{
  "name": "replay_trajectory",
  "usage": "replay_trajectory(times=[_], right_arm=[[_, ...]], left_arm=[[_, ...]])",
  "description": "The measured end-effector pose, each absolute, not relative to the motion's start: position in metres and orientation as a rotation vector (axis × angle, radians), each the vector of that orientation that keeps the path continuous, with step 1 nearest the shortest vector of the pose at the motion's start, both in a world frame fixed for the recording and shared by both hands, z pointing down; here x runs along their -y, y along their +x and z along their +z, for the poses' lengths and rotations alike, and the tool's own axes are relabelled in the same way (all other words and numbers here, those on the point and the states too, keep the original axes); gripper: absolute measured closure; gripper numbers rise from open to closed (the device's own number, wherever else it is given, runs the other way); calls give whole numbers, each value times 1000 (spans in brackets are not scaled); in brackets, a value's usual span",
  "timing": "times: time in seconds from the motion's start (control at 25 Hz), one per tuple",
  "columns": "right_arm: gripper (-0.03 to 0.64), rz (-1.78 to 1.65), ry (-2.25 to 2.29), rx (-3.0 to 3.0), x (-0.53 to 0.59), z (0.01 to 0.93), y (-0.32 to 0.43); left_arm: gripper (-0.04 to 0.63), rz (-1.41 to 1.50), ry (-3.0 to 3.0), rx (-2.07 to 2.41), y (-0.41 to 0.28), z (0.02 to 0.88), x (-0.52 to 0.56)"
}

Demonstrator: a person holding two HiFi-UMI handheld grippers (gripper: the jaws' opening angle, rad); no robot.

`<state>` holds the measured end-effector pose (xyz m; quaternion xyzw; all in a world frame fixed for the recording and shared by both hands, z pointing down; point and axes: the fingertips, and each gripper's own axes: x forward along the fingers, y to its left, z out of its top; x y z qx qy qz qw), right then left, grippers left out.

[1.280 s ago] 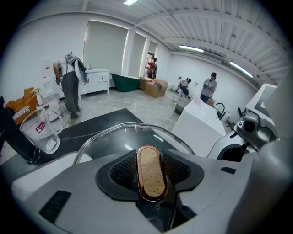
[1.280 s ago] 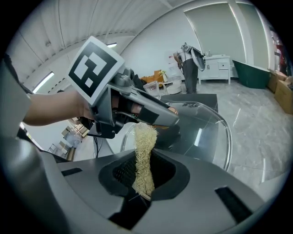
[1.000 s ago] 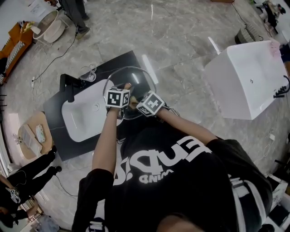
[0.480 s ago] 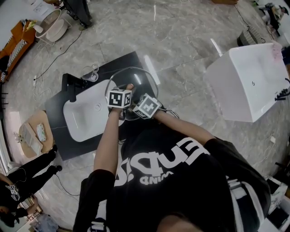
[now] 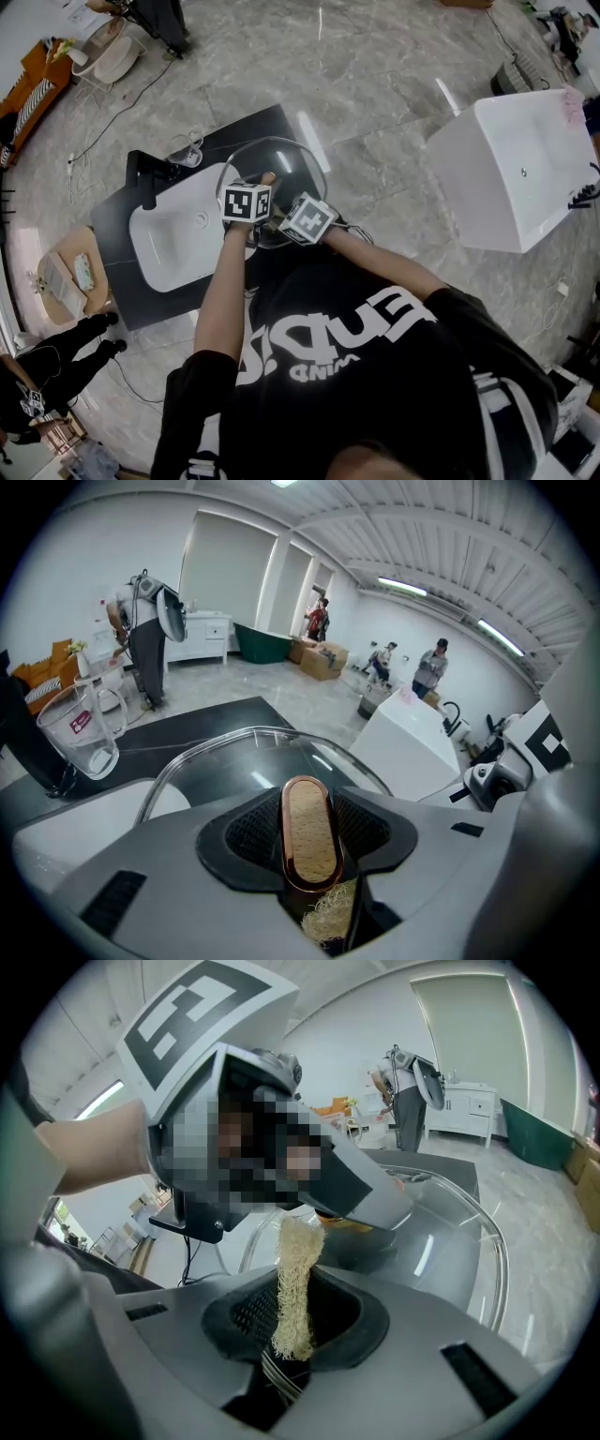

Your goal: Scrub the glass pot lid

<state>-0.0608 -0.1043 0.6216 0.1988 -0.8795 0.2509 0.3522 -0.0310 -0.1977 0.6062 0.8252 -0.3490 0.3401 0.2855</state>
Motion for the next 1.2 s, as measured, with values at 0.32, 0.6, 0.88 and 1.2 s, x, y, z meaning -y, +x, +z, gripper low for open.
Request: replay_trajectory(times=[0.32, 0.6, 0.88, 1.2], right_arm=[[569, 635, 506, 2265, 102, 623, -47], [569, 671, 517, 2253, 108, 624, -27], [569, 702, 506, 2250, 113, 626, -14], [569, 789, 532, 2244, 131, 627, 6]], left_arm=[[408, 907, 2203, 930, -33, 609, 198], [408, 897, 2198, 918, -29, 608, 197], [408, 890, 2193, 920, -30, 608, 197], [408, 885, 2181, 929, -30, 606, 197]])
